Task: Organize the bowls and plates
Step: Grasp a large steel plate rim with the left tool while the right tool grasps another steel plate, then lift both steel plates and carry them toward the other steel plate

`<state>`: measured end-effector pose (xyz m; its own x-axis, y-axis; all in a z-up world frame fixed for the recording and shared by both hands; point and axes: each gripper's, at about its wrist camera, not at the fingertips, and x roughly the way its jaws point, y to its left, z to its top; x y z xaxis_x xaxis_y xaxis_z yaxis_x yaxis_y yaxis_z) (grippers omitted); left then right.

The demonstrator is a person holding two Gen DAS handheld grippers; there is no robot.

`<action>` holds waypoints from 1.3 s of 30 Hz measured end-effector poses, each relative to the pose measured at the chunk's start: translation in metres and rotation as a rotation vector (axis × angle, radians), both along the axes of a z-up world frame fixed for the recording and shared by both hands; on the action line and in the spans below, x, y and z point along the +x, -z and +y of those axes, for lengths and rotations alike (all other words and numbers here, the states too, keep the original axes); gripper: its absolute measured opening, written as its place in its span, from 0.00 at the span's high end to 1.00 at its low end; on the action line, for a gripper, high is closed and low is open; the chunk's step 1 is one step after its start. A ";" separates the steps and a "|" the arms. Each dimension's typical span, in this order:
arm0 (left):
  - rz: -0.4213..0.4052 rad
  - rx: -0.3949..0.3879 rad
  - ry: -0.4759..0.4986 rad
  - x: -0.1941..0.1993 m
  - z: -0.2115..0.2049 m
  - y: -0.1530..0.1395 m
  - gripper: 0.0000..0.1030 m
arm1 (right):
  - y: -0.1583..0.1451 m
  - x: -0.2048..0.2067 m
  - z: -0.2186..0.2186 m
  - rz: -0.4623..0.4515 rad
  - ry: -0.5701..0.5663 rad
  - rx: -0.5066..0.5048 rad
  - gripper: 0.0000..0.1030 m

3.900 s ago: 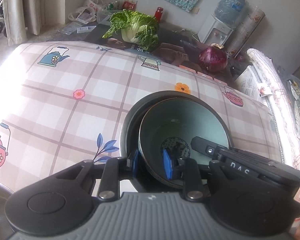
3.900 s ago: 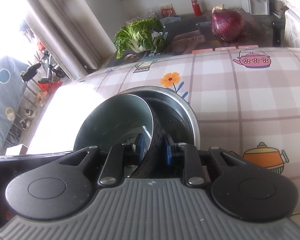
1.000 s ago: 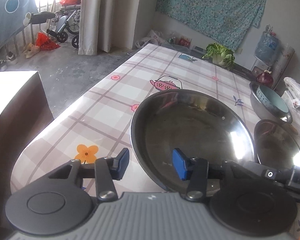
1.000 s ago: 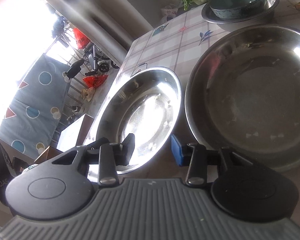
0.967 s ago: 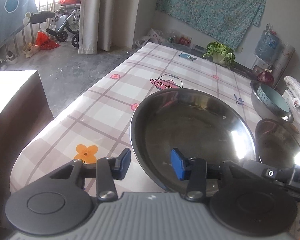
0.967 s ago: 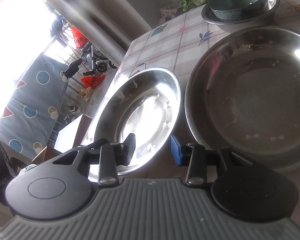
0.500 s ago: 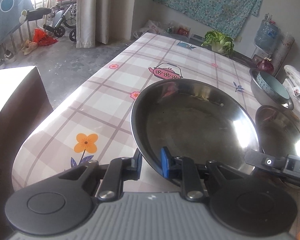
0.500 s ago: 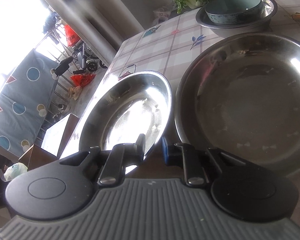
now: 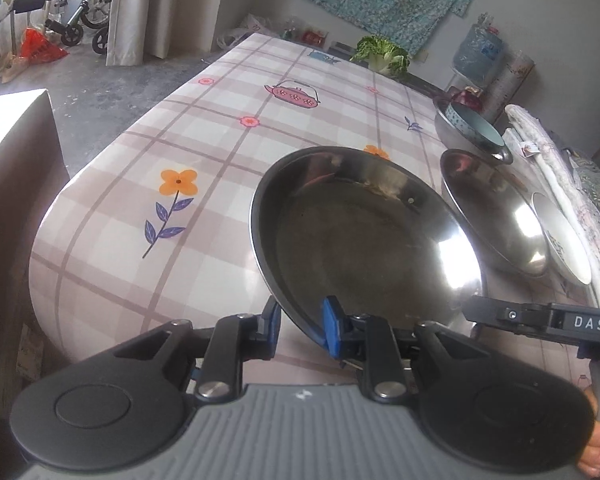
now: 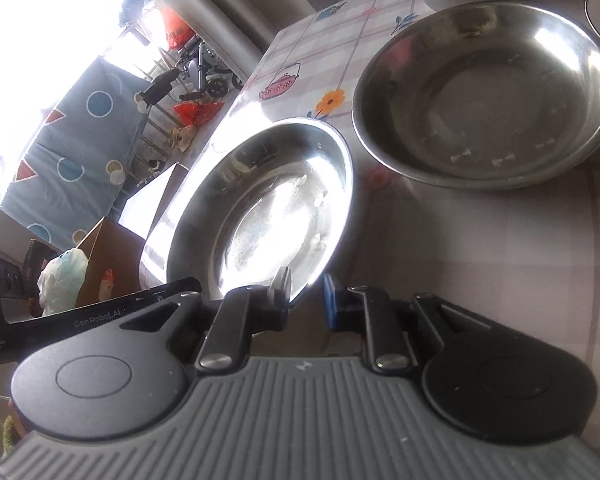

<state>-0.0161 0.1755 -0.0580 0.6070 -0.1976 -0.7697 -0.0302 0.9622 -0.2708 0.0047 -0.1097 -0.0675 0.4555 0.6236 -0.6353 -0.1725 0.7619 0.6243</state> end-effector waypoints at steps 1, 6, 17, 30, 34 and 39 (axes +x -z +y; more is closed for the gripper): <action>-0.015 -0.002 -0.011 -0.001 0.003 -0.003 0.72 | -0.002 -0.003 -0.001 -0.008 0.005 -0.002 0.82; -0.085 -0.019 -0.046 0.007 0.011 -0.018 0.50 | -0.013 0.002 -0.012 -0.056 0.052 -0.021 0.76; -0.023 0.030 -0.065 0.064 0.003 0.009 0.54 | 0.000 0.036 -0.010 -0.035 0.097 -0.017 0.68; 0.004 -0.071 -0.007 0.048 0.013 0.012 0.68 | 0.000 0.033 -0.007 -0.025 0.037 -0.003 0.76; -0.009 -0.098 0.017 0.035 0.013 0.014 0.67 | 0.001 0.022 -0.016 -0.015 0.022 0.003 0.75; -0.070 -0.048 -0.023 0.032 0.009 0.013 0.67 | 0.001 0.020 -0.019 -0.045 0.042 -0.026 0.75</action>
